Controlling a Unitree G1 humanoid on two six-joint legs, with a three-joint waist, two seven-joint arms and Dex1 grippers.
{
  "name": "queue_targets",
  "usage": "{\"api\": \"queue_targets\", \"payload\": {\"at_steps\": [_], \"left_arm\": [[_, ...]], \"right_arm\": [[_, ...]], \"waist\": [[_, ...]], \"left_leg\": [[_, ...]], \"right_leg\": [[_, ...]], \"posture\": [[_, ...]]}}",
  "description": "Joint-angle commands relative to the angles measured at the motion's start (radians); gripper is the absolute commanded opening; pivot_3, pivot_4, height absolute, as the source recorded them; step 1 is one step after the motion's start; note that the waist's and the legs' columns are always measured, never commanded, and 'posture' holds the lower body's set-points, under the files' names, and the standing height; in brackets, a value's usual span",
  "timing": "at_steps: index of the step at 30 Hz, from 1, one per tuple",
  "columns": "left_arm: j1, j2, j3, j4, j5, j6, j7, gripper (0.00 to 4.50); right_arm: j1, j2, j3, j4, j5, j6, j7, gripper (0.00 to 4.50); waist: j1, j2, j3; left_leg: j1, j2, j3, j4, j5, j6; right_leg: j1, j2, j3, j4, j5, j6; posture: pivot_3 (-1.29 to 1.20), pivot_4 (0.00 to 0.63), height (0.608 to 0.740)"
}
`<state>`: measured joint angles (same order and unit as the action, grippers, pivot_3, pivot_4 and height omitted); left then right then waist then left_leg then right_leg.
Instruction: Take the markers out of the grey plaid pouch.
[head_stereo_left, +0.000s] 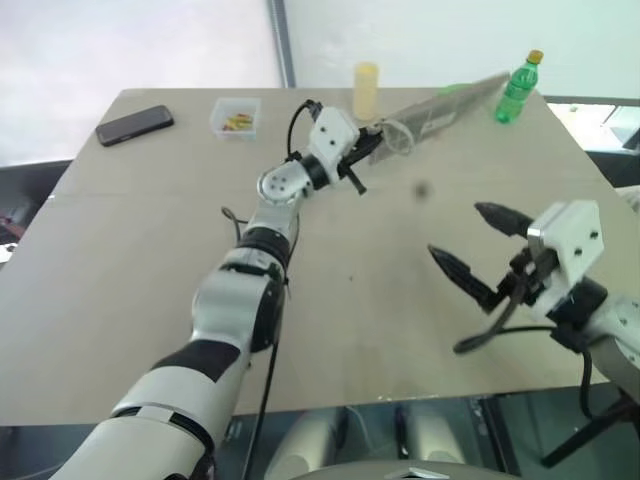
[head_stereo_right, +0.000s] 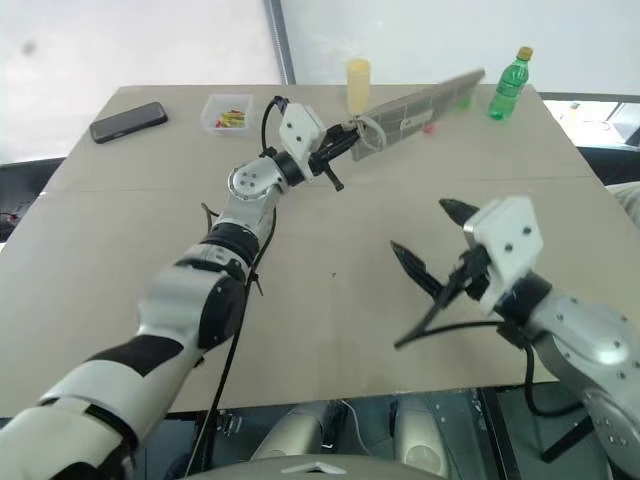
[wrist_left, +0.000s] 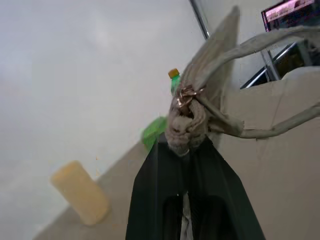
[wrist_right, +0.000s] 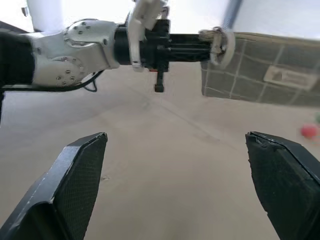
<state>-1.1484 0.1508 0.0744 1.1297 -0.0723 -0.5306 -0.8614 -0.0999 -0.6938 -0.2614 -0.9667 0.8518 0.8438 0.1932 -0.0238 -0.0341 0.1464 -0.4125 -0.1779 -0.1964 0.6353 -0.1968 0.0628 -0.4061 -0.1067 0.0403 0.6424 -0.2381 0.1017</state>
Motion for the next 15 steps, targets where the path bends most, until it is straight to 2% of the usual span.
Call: {"api": "queue_targets", "payload": {"at_steps": [1,7,15], "left_arm": [[0.110,-0.024,-0.005,-0.329,-0.124,0.242,-0.063,0.07],[0.325,0.014,-0.038,-0.739,-0.217,0.531,-0.073,0.07],[0.444,0.110,-0.086,-0.948,-0.207,0.623,-0.078,0.07]], "right_arm": [[-0.106,0.027,-0.017,0.036,0.106,0.089,-0.149,4.50],[-0.258,0.063,0.041,0.089,0.266,0.192,-0.330,4.50],[-0.410,0.136,0.170,0.196,0.396,0.227,-0.436,4.50]], "waist": [[-0.006,0.000,0.000],[-0.010,0.000,0.000],[0.016,0.001,-0.001]], "left_leg": [[-0.001,0.000,0.000,0.000,0.000,0.000],[-0.002,0.001,0.000,0.000,0.000,0.000],[-0.001,0.002,0.001,0.000,0.001,-0.001]], "right_leg": [[-0.001,0.000,0.000,0.000,0.000,0.000],[-0.003,0.000,0.001,0.000,0.002,-0.003],[-0.004,0.003,0.002,0.000,0.006,-0.006]], "posture": [[0.00,0.150,0.740],[0.00,0.150,0.740],[0.00,0.150,0.740]]}}
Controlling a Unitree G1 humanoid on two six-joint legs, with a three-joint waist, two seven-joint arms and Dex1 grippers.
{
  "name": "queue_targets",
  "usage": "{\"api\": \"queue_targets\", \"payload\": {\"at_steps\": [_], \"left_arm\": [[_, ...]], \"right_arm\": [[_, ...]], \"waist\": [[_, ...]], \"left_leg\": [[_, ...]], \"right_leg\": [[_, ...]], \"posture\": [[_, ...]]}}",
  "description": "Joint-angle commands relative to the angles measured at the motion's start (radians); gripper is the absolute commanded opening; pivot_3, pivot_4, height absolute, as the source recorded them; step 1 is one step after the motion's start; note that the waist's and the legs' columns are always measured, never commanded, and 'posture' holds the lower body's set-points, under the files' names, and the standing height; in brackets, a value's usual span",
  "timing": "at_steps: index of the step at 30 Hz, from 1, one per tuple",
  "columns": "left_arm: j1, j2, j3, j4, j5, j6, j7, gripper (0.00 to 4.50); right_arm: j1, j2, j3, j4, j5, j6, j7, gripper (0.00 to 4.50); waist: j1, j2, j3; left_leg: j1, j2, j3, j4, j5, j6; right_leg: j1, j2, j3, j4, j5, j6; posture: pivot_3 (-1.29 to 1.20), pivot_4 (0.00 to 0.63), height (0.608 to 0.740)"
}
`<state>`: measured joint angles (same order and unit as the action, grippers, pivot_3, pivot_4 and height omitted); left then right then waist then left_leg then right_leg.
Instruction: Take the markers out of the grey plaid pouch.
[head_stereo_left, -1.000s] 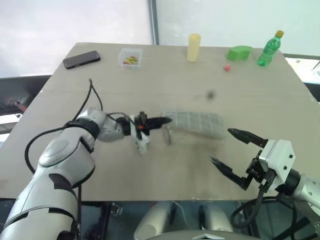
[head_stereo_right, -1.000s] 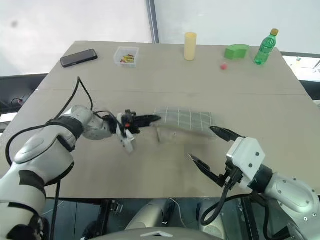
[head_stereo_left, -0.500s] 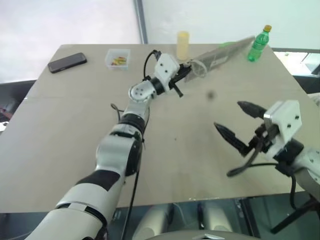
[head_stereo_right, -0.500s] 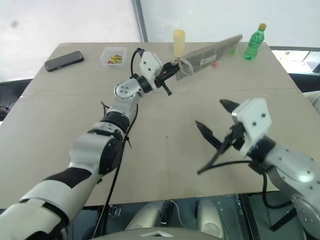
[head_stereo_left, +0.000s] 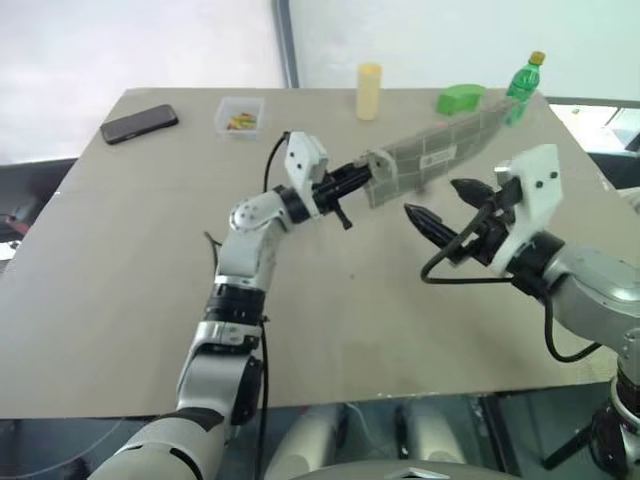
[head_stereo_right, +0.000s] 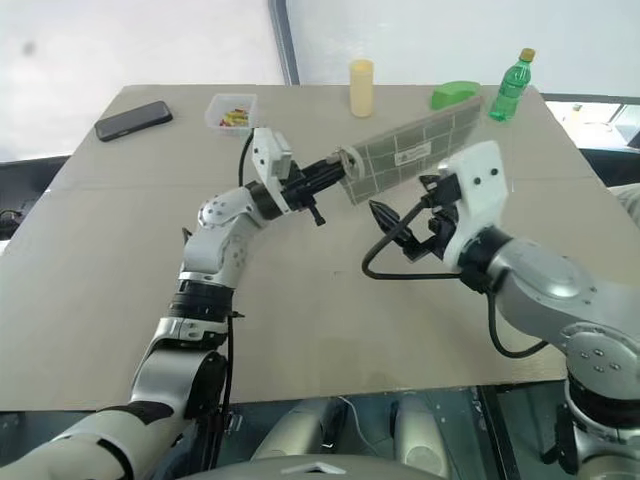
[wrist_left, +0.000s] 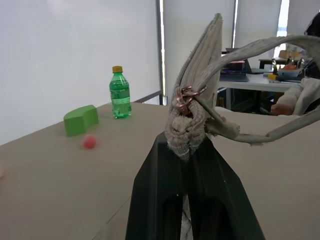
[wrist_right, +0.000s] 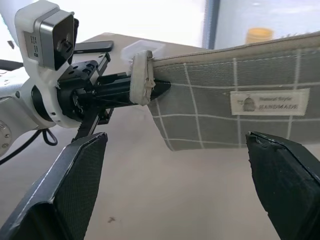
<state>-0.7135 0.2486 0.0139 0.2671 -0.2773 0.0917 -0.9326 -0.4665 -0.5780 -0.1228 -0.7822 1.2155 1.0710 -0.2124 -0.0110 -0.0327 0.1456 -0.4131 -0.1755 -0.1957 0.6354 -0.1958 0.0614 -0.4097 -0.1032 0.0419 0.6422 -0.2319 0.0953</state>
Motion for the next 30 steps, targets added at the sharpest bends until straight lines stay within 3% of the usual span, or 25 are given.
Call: {"api": "queue_targets", "payload": {"at_steps": [1,6,10,11,15,16,26,30], "left_arm": [[0.018,0.023,-0.032,-0.101,0.001,0.000,-0.010,0.07],[0.048,0.066,-0.061,-0.144,0.009,-0.011,-0.025,0.07],[0.061,0.084,-0.069,-0.170,-0.007,0.004,-0.038,0.00],[0.064,0.087,-0.070,-0.173,-0.008,0.004,-0.040,0.00],[0.079,0.102,-0.070,-0.184,-0.015,0.012,-0.057,0.00],[0.089,0.111,-0.071,-0.192,-0.027,0.020,-0.075,0.00],[0.144,0.179,-0.066,-0.189,-0.105,0.148,-0.151,0.00],[0.183,0.203,-0.072,-0.208,-0.135,0.200,-0.177,0.00]], "right_arm": [[-0.060,0.035,0.048,0.029,0.033,0.000,-0.040,4.50],[-0.113,0.094,0.105,0.102,0.008,-0.009,-0.033,4.50],[-0.118,0.112,0.129,0.133,-0.027,-0.006,-0.018,2.83],[-0.116,0.114,0.130,0.136,-0.033,-0.005,-0.013,1.98],[-0.100,0.094,0.115,0.124,-0.060,-0.003,-0.002,0.73],[-0.084,0.074,0.090,0.110,-0.059,-0.003,-0.002,0.13],[0.239,-0.248,-0.334,0.084,0.036,0.045,-0.005,0.02],[0.349,-0.363,-0.436,0.118,0.011,0.089,0.030,0.02]], "waist": [[0.004,0.000,0.000],[0.005,0.000,0.000],[0.002,0.000,0.000],[0.002,0.000,0.000],[0.002,0.001,0.000],[0.002,0.001,0.000],[0.025,0.002,0.000],[0.025,0.004,-0.001]], "left_leg": [[0.000,0.000,0.000,0.000,0.000,0.000],[-0.001,0.000,0.000,0.000,0.000,0.000],[-0.001,0.000,0.000,-0.001,0.000,0.000],[-0.001,0.000,0.001,-0.001,0.000,-0.001],[0.000,0.000,0.000,-0.001,0.000,-0.001],[0.000,0.000,0.000,-0.001,0.000,-0.001],[-0.001,0.000,0.001,-0.002,0.000,0.000],[0.000,0.000,0.001,-0.002,-0.001,0.002]], "right_leg": [[0.000,0.000,0.000,0.000,0.000,0.000],[0.000,0.000,0.000,-0.001,0.000,0.000],[-0.001,0.000,0.000,-0.001,0.000,0.000],[-0.001,0.000,0.000,-0.001,0.000,0.000],[-0.001,0.000,0.000,-0.001,0.000,0.000],[-0.001,0.000,0.000,-0.001,0.000,0.000],[-0.001,0.000,0.000,-0.003,0.000,0.000],[-0.001,0.000,0.001,-0.002,0.000,0.000]], "posture": [[0.00,0.150,0.740],[0.00,0.150,0.740],[0.00,0.150,0.740],[0.00,0.150,0.740],[0.00,0.150,0.740],[0.00,0.150,0.740],[0.00,0.150,0.740],[0.00,0.150,0.740]]}}
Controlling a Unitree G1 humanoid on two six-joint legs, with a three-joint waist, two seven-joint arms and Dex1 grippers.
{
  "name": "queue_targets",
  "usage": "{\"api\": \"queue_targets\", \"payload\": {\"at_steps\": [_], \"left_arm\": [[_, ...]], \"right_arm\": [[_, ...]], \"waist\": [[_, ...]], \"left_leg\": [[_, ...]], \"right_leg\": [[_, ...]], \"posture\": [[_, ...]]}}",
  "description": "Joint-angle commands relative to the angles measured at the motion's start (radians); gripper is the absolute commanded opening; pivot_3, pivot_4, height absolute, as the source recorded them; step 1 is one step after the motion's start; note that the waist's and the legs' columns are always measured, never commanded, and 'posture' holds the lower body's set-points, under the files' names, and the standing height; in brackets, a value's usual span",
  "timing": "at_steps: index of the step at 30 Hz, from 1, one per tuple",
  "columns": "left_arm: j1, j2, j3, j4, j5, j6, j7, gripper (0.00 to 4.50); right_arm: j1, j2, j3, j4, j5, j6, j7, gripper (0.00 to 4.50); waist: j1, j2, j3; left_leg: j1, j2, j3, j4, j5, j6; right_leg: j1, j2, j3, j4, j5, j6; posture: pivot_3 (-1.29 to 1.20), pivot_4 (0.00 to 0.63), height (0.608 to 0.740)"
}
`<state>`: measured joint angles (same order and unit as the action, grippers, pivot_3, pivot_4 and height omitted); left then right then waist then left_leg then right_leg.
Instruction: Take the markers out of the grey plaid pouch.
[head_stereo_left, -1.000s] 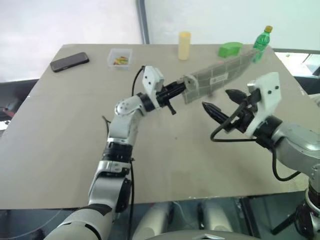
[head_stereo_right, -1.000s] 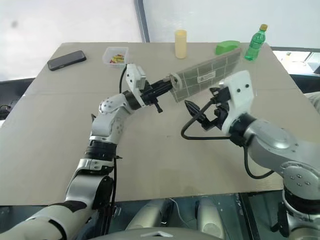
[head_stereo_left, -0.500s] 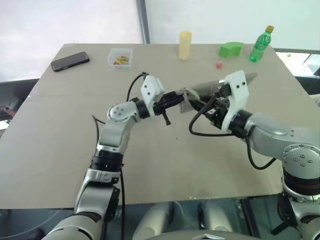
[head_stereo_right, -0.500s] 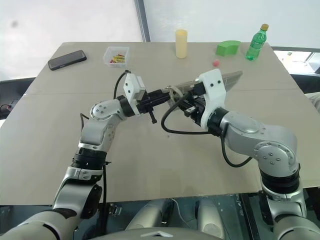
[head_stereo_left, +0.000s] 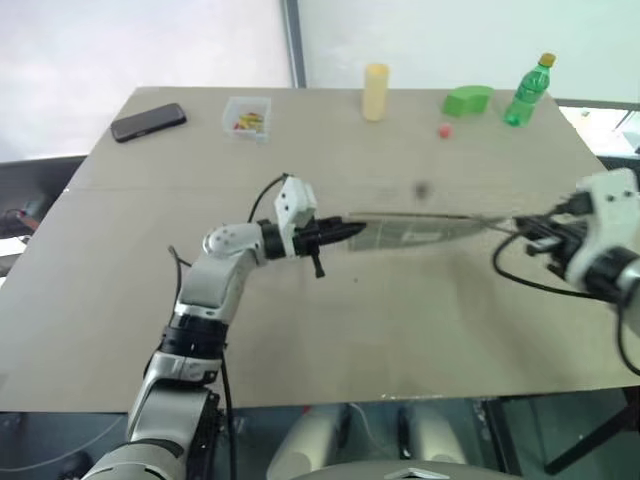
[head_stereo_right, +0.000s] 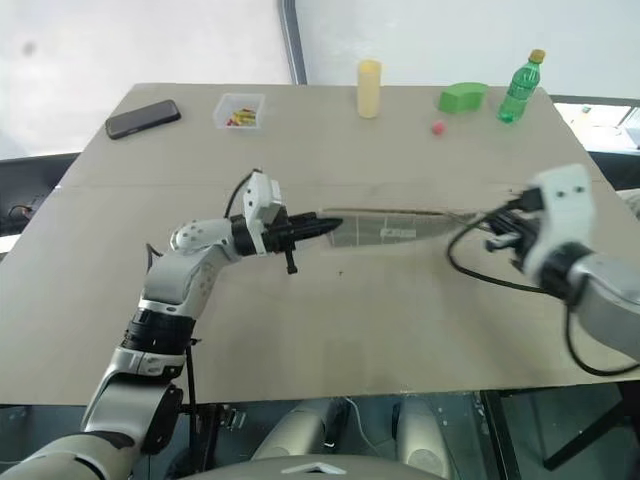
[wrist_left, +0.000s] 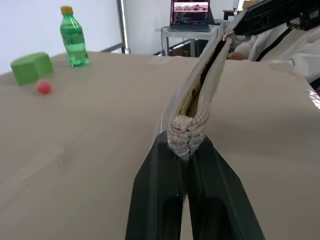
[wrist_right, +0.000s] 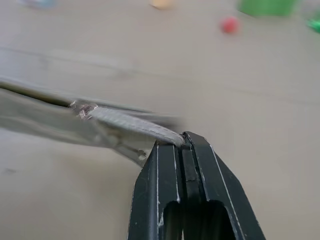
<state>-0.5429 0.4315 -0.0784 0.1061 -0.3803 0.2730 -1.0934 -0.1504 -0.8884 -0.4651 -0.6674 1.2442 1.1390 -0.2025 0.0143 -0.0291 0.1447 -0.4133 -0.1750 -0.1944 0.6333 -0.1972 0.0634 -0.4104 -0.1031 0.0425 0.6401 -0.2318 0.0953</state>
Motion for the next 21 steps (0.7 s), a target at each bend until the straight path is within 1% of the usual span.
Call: {"api": "queue_targets", "payload": {"at_steps": [1,6,9,11,12,13,14,15,19,20,21], "left_arm": [[0.021,0.025,0.019,-0.052,-0.036,0.028,-0.021,0.00],[0.058,0.042,0.026,-0.104,-0.080,0.121,-0.014,0.00],[0.093,0.040,0.002,-0.146,-0.066,0.113,-0.003,0.00],[0.115,0.032,-0.018,-0.152,-0.044,0.098,0.013,0.00],[0.123,0.028,-0.026,-0.155,-0.032,0.086,0.021,0.00],[0.127,0.021,-0.029,-0.157,-0.028,0.088,0.035,0.00],[0.126,0.015,-0.029,-0.157,-0.023,0.086,0.050,0.00],[0.124,0.007,-0.028,-0.152,-0.016,0.077,0.065,0.00],[0.135,-0.009,-0.036,-0.166,-0.012,0.060,0.088,0.00],[0.140,-0.010,-0.040,-0.173,-0.014,0.057,0.087,0.00],[0.144,-0.012,-0.044,-0.179,-0.017,0.062,0.090,0.00]], "right_arm": [[0.051,-0.070,-0.112,0.006,-0.019,0.026,0.029,0.02],[0.088,-0.137,-0.173,-0.017,0.026,0.045,0.061,0.02],[0.083,-0.190,-0.116,-0.074,0.008,0.033,0.135,0.02],[0.098,-0.181,-0.071,-0.097,0.006,0.025,0.147,0.02],[0.112,-0.182,-0.055,-0.114,-0.008,0.022,0.158,0.61],[0.139,-0.186,-0.063,-0.135,-0.012,0.024,0.176,0.89],[0.171,-0.191,-0.087,-0.156,-0.010,0.025,0.202,1.38],[0.213,-0.190,-0.149,-0.177,0.020,0.028,0.235,1.81],[0.407,-0.158,-0.464,-0.229,0.206,0.031,0.388,1.81],[0.448,-0.152,-0.521,-0.236,0.261,0.022,0.408,1.81],[0.466,-0.151,-0.545,-0.233,0.310,-0.005,0.397,1.20]], "waist": [[-0.001,0.000,0.000],[0.000,0.001,-0.001],[0.000,0.002,-0.001],[0.001,0.002,-0.001],[0.001,0.002,-0.001],[0.002,0.002,-0.001],[0.006,0.002,-0.001],[0.010,0.002,-0.001],[0.026,0.003,-0.001],[0.028,0.003,-0.001],[0.027,0.003,-0.001]], "left_leg": [[0.000,0.000,0.000,0.000,-0.001,0.001],[0.000,0.002,0.000,0.000,-0.001,0.002],[0.000,0.002,0.001,0.000,-0.001,0.002],[0.000,0.002,0.001,0.000,-0.001,0.002],[0.000,0.003,0.001,0.000,-0.002,0.002],[0.000,0.003,0.001,0.000,-0.002,0.002],[0.000,0.003,0.001,0.000,-0.002,0.002],[-0.001,0.003,0.001,0.000,-0.002,0.002],[-0.001,0.003,0.001,0.000,-0.002,0.002],[0.000,0.003,0.001,0.000,-0.002,0.002],[0.000,0.003,0.001,0.000,-0.002,0.002]], "right_leg": [[0.000,0.000,0.000,0.000,0.000,0.000],[0.000,-0.002,0.000,0.000,0.000,0.000],[0.000,-0.002,0.000,-0.001,0.000,0.000],[0.001,-0.002,0.000,-0.002,0.000,0.000],[0.001,-0.002,0.000,-0.003,0.000,0.000],[0.001,-0.003,0.000,-0.003,0.000,0.000],[0.001,-0.003,0.000,-0.003,0.000,0.000],[0.001,-0.003,-0.001,-0.004,0.000,0.000],[0.002,-0.003,-0.001,-0.005,0.000,0.000],[0.003,-0.003,-0.001,-0.006,0.000,0.000],[0.003,-0.003,-0.001,-0.006,0.000,0.000]], "posture": [[0.00,0.150,0.740],[0.00,0.150,0.740],[0.00,0.150,0.740],[0.00,0.150,0.740],[0.00,0.150,0.740],[0.00,0.150,0.740],[0.00,0.150,0.740],[0.00,0.150,0.740],[0.00,0.150,0.740],[0.00,0.150,0.740],[0.00,0.150,0.740]]}}
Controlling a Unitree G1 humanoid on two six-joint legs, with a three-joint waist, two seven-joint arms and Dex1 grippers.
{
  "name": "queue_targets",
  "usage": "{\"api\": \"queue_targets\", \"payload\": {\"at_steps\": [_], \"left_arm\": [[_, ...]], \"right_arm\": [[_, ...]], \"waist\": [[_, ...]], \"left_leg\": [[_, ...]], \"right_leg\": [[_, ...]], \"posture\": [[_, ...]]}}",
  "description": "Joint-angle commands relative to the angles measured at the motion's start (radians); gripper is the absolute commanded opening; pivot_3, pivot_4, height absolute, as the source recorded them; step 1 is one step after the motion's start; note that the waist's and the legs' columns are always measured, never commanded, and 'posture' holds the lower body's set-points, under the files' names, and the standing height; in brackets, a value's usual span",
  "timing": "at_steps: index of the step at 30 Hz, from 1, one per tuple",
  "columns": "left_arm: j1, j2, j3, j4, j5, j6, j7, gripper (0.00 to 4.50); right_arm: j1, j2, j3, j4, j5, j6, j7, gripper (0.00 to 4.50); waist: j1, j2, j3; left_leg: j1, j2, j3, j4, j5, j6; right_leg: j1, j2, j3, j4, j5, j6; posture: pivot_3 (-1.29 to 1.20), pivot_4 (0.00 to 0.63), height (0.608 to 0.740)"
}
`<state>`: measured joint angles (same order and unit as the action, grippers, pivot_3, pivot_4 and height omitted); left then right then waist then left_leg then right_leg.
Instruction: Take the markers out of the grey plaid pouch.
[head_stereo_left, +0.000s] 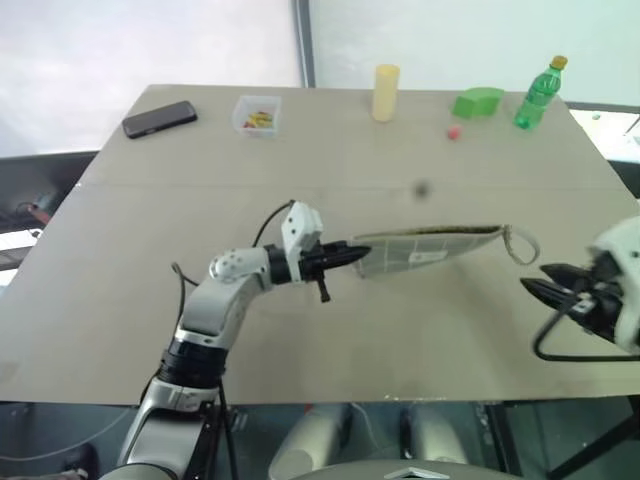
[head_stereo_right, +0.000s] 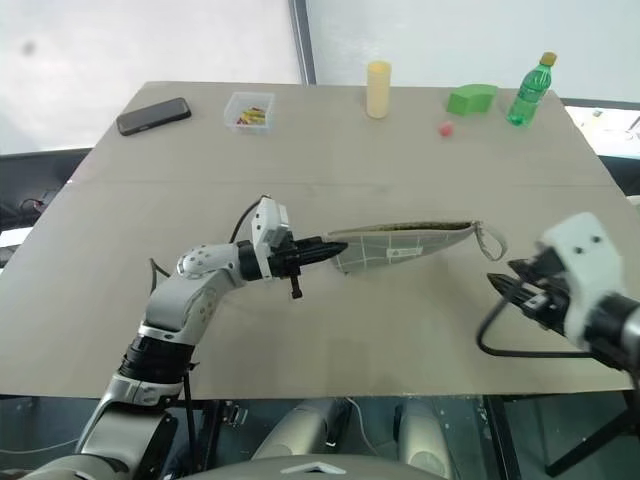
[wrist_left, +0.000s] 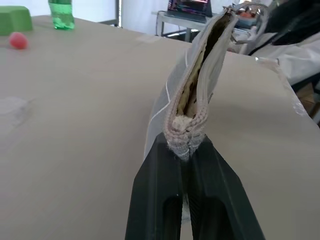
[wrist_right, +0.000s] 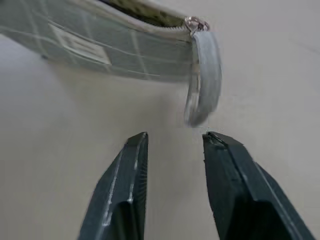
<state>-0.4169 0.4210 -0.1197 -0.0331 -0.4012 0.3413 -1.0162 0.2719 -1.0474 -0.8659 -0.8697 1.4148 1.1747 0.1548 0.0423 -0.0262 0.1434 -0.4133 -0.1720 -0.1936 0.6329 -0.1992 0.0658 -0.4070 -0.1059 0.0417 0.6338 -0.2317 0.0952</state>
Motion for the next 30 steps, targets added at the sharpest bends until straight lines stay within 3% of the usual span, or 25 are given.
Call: {"api": "queue_targets", "payload": {"at_steps": [1,3,5,8,11,21,27,30], "left_arm": [[0.022,-0.003,-0.005,-0.044,0.002,-0.004,0.015,0.00],[0.030,-0.002,-0.012,-0.053,-0.001,0.002,0.014,0.00],[0.035,0.000,-0.016,-0.058,-0.003,0.004,0.011,0.00],[0.032,0.000,-0.015,-0.060,-0.007,0.011,0.008,0.00],[0.033,0.001,-0.011,-0.070,-0.016,0.015,0.003,0.00],[0.062,0.000,-0.013,-0.122,-0.042,0.008,-0.015,0.00],[0.067,-0.007,0.002,-0.122,-0.121,0.070,-0.046,0.00],[0.069,0.005,0.005,-0.105,-0.158,0.123,-0.070,0.00]], "right_arm": [[0.052,0.002,-0.147,-0.023,0.190,-0.076,0.015,0.86],[0.022,-0.022,-0.077,-0.023,0.259,-0.158,-0.039,0.03],[-0.047,-0.043,0.060,-0.014,0.262,-0.226,-0.119,0.03],[-0.252,-0.024,0.382,0.029,0.120,-0.253,-0.220,0.03],[-0.381,0.022,0.555,0.098,0.042,-0.247,-0.286,0.03],[-0.540,0.100,0.798,0.194,-0.146,-0.188,-0.227,0.03],[-0.595,0.056,0.882,0.172,-0.275,-0.117,-0.136,0.03],[-0.650,0.018,0.979,0.146,-0.446,-0.152,-0.037,0.03]], "waist": [[-0.003,0.000,0.000],[-0.008,0.001,-0.001],[-0.009,0.002,0.000],[-0.017,0.003,0.000],[-0.018,0.003,0.000],[-0.020,0.003,0.001],[-0.015,0.004,0.001],[-0.016,0.005,0.001]], "left_leg": [[0.000,0.001,0.000,0.000,0.000,0.000],[0.001,0.001,0.001,0.000,-0.001,-0.001],[0.002,0.003,0.005,0.000,-0.002,-0.003],[0.004,0.010,0.008,0.000,-0.003,-0.004],[0.004,0.011,0.010,0.000,-0.003,-0.004],[-0.002,0.010,0.011,-0.002,0.002,-0.006],[-0.001,0.010,0.010,-0.002,-0.001,-0.001],[-0.001,0.010,0.010,-0.002,-0.001,-0.001]], "right_leg": [[0.001,0.000,0.000,-0.001,0.000,0.000],[0.001,0.000,0.001,-0.002,0.000,0.000],[0.002,-0.001,0.001,-0.003,0.002,0.000],[0.004,-0.002,-0.005,-0.009,0.006,-0.004],[0.004,-0.004,-0.009,-0.010,0.007,-0.004],[-0.004,-0.001,-0.009,-0.010,0.010,-0.001],[-0.004,0.000,-0.010,-0.009,0.010,-0.001],[-0.004,0.001,-0.009,-0.008,0.010,-0.001]], "posture": [[0.00,0.150,0.740],[0.00,0.150,0.740],[0.00,0.150,0.740],[0.00,0.150,0.740],[0.00,0.150,0.740],[0.00,0.150,0.740],[0.00,0.150,0.740],[0.00,0.150,0.740]]}}
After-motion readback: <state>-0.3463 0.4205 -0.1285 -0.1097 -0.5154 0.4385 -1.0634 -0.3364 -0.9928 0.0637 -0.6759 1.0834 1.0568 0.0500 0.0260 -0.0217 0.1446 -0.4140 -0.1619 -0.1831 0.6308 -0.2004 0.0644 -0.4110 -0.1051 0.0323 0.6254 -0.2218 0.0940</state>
